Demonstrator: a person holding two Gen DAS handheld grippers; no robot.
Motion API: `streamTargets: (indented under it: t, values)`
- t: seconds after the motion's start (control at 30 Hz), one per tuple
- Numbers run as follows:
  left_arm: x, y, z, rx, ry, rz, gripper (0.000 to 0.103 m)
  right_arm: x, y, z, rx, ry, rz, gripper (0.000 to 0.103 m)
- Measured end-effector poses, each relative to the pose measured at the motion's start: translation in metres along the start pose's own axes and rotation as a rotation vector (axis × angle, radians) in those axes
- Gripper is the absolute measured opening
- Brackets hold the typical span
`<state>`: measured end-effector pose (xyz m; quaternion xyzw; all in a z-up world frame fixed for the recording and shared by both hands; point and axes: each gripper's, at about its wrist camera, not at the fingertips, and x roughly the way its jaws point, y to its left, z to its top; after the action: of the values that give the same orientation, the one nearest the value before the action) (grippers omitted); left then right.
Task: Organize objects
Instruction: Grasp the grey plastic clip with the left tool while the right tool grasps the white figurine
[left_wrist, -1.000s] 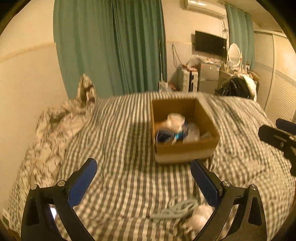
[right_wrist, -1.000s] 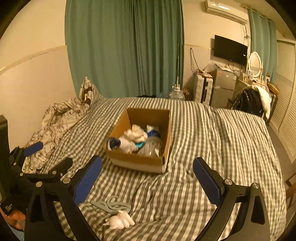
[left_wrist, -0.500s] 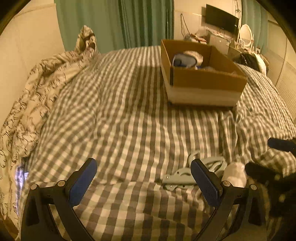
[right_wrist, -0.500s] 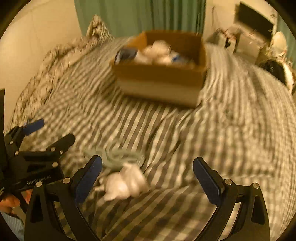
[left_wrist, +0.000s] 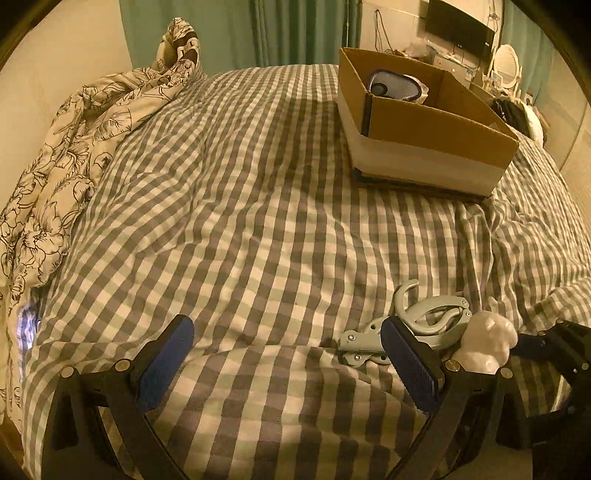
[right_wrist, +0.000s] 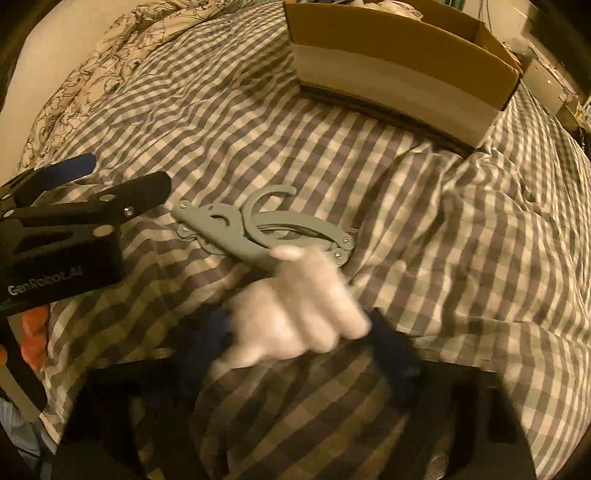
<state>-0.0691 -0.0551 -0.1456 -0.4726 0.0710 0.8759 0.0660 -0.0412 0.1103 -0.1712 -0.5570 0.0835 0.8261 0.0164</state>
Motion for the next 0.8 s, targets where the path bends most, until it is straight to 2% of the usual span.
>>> streamTargets:
  t: [0.03, 0.2, 0.37, 0.43, 0.6, 0.67, 0.8]
  values:
    - [-0.001, -0.001, 0.000, 0.005, -0.002, 0.002, 0.103, -0.005, -0.001, -0.001, 0.006, -0.018, 0.001, 0.063]
    - [-0.001, -0.010, 0.000, 0.055, -0.006, 0.007, 0.103, -0.037, -0.014, 0.002, 0.042, -0.122, -0.033, 0.063]
    - [0.001, -0.045, -0.003, 0.224, -0.004, 0.008, 0.103, -0.070, -0.039, 0.006, 0.091, -0.201, -0.101, 0.063]
    - [0.006, -0.064, -0.005, 0.310, 0.015, -0.025, 0.102, -0.076, -0.048, 0.007, 0.113, -0.214, -0.102, 0.063]
    - [0.032, -0.098, -0.011, 0.469, 0.093, -0.050, 0.084, -0.070, -0.059, 0.006, 0.150, -0.201, -0.066, 0.063]
    - [0.040, -0.106, -0.008, 0.491, 0.120, -0.067, 0.077, -0.066, -0.062, 0.006, 0.162, -0.195, -0.052, 0.063]
    - [0.055, -0.116, 0.001, 0.503, 0.151, -0.093, 0.072, -0.065, -0.068, 0.004, 0.186, -0.196, -0.029, 0.063]
